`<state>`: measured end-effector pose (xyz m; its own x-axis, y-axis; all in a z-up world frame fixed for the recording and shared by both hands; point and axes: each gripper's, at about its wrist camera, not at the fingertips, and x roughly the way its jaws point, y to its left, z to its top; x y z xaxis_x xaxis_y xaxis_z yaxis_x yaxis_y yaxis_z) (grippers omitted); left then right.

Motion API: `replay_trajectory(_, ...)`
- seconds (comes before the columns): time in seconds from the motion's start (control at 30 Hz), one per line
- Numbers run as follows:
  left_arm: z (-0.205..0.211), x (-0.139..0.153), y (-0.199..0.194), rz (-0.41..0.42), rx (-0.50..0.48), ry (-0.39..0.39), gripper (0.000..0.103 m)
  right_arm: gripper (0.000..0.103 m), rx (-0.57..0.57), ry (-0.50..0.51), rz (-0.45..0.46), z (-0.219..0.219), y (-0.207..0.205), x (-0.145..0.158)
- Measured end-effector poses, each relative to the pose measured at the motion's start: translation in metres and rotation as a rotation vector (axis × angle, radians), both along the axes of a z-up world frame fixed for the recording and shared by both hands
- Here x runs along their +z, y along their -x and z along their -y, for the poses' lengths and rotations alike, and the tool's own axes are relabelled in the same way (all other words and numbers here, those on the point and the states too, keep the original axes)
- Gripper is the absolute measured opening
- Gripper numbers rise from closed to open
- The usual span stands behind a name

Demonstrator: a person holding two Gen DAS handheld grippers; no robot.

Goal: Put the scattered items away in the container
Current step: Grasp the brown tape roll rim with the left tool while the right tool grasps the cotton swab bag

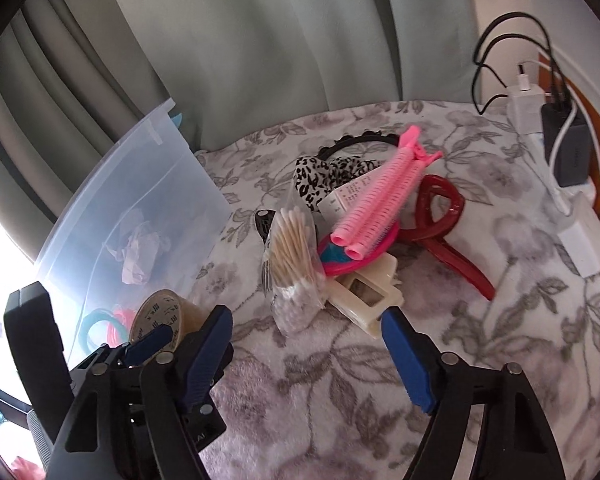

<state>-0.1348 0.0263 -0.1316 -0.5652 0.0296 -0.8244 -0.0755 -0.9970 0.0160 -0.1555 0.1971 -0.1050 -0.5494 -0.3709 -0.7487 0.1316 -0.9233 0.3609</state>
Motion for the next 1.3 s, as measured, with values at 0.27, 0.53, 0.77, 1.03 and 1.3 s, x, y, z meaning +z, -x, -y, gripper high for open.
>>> replay_trajectory(0.27,0.003,-0.002,0.004,0.001,0.012,-0.008,0.058,0.066,0.013,-0.023,0.010,0.009,0.022,-0.012)
replay_trajectory(0.53,0.008,-0.003,0.007,-0.002,0.031,-0.010,0.047,0.050,0.038,-0.045,0.004,0.016,0.031,-0.013)
replay_trajectory(0.77,0.011,-0.002,0.008,-0.001,0.037,-0.024,0.043,0.034,0.057,-0.070,-0.006,0.022,0.031,-0.012)
replay_trajectory(1.03,0.001,0.000,0.000,0.017,-0.024,-0.066,0.012,0.030,0.018,-0.037,-0.011,0.012,0.014,-0.003)
replay_trajectory(1.3,0.000,0.007,-0.012,0.001,-0.028,-0.096,0.012,0.028,-0.041,0.001,-0.022,-0.004,-0.017,0.012)
